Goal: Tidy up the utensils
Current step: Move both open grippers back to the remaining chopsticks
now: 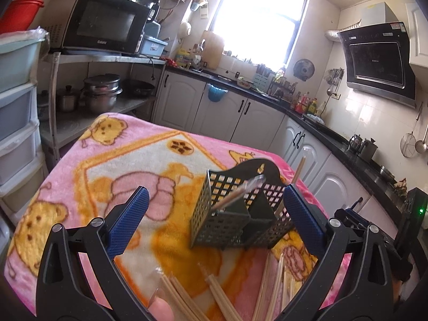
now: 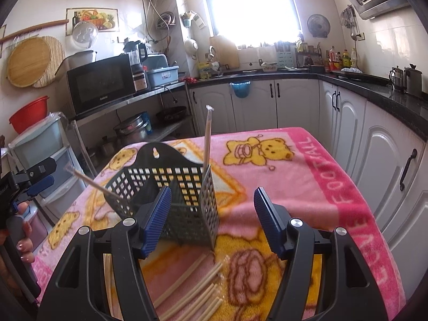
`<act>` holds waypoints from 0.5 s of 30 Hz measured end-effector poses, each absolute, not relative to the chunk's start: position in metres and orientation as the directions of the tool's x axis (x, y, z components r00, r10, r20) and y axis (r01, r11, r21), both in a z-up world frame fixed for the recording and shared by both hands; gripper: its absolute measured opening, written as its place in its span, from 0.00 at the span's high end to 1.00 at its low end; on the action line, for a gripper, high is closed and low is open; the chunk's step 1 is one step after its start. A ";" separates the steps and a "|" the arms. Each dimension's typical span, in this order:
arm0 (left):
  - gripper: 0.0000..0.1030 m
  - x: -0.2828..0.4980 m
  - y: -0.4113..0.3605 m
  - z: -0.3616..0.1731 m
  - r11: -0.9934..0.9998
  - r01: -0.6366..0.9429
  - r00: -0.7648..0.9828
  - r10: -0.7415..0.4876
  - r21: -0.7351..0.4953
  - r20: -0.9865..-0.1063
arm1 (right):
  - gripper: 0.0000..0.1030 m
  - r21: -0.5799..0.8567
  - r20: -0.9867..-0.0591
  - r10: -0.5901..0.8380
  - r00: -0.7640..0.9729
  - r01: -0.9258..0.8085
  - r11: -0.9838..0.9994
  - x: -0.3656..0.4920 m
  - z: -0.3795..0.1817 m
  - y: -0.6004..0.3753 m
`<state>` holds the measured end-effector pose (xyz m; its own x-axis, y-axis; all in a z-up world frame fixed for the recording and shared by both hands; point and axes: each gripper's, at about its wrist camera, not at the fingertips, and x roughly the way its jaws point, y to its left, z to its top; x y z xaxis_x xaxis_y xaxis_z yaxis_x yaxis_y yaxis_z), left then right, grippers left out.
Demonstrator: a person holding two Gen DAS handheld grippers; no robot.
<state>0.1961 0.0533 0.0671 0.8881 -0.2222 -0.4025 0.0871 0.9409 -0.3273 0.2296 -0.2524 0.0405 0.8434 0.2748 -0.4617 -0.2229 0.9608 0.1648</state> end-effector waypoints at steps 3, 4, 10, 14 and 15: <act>0.10 0.193 0.052 0.058 0.939 0.092 0.875 -0.235 -0.333 -0.422 | 0.40 0.166 -0.472 0.274 0.838 -0.221 0.961 0.226 0.036 -0.253; 0.10 0.193 0.051 0.055 0.939 0.093 0.873 -0.237 -0.331 -0.427 | 0.40 0.170 -0.476 0.277 0.834 -0.222 0.960 0.225 0.034 -0.253; 0.10 0.193 0.040 0.036 0.940 0.105 0.840 -0.258 -0.324 -0.477 | 0.40 0.169 -0.517 0.274 0.811 -0.218 0.961 0.222 0.020 -0.255; 0.10 0.195 0.031 0.022 0.943 0.113 0.812 -0.269 -0.314 -0.517 | 0.40 0.165 -0.545 0.265 0.796 -0.208 0.964 0.222 0.010 -0.259; 0.10 0.195 0.029 0.020 0.942 0.113 0.807 -0.272 -0.315 -0.524 | 0.40 0.168 -0.551 0.263 0.792 -0.204 0.964 0.222 0.007 -0.261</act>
